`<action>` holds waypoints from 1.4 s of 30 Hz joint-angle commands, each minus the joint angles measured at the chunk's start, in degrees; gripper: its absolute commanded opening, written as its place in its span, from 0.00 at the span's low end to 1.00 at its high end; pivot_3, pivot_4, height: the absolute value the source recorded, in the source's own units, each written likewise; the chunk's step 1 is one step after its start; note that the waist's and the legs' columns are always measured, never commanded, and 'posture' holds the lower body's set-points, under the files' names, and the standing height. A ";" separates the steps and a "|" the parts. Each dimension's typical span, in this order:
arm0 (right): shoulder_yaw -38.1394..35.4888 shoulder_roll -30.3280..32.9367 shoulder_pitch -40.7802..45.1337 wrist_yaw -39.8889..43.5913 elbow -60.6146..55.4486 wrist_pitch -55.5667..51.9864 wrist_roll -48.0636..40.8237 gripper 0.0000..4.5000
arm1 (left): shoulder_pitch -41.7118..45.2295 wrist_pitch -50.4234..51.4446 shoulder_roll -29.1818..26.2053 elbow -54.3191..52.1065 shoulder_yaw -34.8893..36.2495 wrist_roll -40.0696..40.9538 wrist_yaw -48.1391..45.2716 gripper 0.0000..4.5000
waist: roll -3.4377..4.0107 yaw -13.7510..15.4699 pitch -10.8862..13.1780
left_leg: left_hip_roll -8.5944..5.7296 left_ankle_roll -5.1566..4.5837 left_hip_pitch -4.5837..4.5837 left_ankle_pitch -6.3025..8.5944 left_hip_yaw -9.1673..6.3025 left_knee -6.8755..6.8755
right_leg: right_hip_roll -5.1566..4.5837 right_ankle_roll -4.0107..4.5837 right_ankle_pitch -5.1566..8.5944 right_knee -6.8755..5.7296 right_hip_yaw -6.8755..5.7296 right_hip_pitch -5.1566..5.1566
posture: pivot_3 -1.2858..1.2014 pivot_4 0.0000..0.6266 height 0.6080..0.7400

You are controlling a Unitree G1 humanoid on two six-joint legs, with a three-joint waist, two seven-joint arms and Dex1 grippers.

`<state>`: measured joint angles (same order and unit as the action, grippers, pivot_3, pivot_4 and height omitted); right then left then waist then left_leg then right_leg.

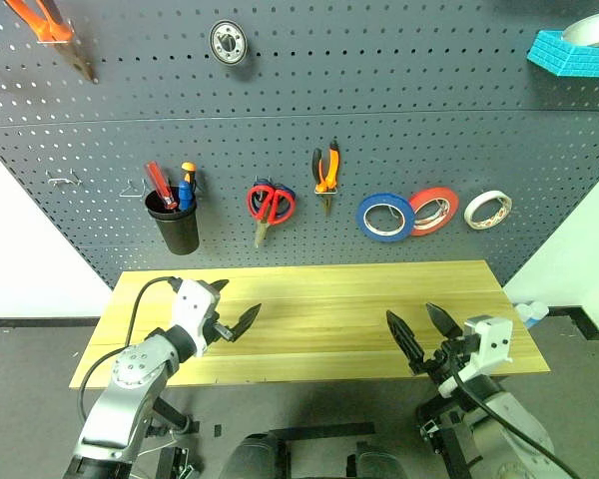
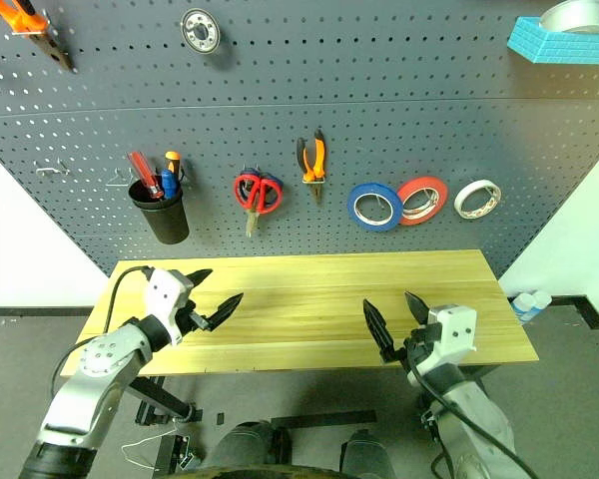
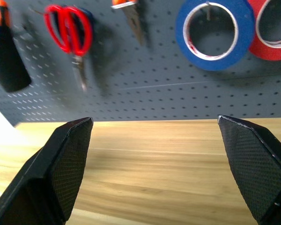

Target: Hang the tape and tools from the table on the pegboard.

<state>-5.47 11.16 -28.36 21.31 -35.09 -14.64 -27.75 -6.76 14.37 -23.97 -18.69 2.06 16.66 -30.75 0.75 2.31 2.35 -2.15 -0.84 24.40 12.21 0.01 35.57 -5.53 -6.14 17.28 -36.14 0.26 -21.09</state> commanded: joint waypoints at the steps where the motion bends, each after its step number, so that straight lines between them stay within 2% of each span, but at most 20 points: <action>1: 1.38 -0.31 -0.96 0.30 -5.56 -0.82 -4.07 1.00 | 0.04 1.07 0.08 -5.93 2.17 3.62 -0.23 0.99 | -0.04 0.01 -0.21 | 0.00 0.00 0.00 0.00 0.00 0.00 | 0.00 0.00 0.00 0.00 0.00 0.00 | 0.53 0.00 1.00; 11: 6.07 1.24 -2.26 1.04 -8.51 -4.04 -7.95 1.00 | 0.03 3.85 2.11 -5.90 -0.37 8.32 -2.84 0.99 | -0.10 -0.01 -0.60 | 0.01 0.00 -0.04 0.01 0.00 0.00 | 0.00 0.05 0.08 0.03 0.00 0.05 | 0.53 0.00 1.00; 20: 7.44 1.80 -2.24 -0.26 -10.75 -5.38 -10.38 1.00 | -5.94 -7.84 4.60 2.22 -3.02 4.92 -7.62 0.99 | -0.11 -0.06 -0.67 | 0.00 0.00 -0.01 0.01 0.01 -0.02 | -0.01 0.09 0.17 0.09 0.03 0.01 | 0.53 0.00 1.00; 25: 7.32 2.45 -1.82 0.40 -9.68 -5.55 -11.11 1.00 | -10.45 -11.63 4.92 1.24 -3.83 4.96 -9.37 0.99 | -0.11 -0.07 -0.68 | 0.01 -0.01 -0.02 0.01 0.02 -0.13 | -0.04 0.10 0.18 0.13 0.03 0.01 | 0.53 0.00 1.00; 31: 7.04 2.70 -1.36 1.42 -7.87 -5.09 -11.28 1.00 | -12.19 -8.92 4.94 -5.13 -5.63 5.11 -7.08 0.99 | -0.11 -0.10 -0.68 | 0.01 -0.01 -0.02 0.01 0.02 -0.20 | -0.04 0.09 0.22 0.16 0.03 0.00 | 0.53 0.00 1.00; 42: 7.85 2.80 -2.46 3.27 -6.65 -3.78 -10.58 1.00 | -8.46 -3.55 4.69 -6.86 -5.23 7.10 -5.22 0.99 | -0.10 -0.08 -0.69 | 0.00 -0.01 -0.02 0.01 0.03 -0.24 | -0.03 0.08 0.24 0.21 0.02 -0.01 | 0.53 0.00 1.00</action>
<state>2.09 13.69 -30.69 23.64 -40.73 -19.92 -38.36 -15.87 10.26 -19.18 -22.84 -3.64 22.56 -36.41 0.65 2.24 1.67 -2.15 -0.85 24.38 12.22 0.04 35.33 -5.56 -6.06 17.52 -35.94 0.28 -21.10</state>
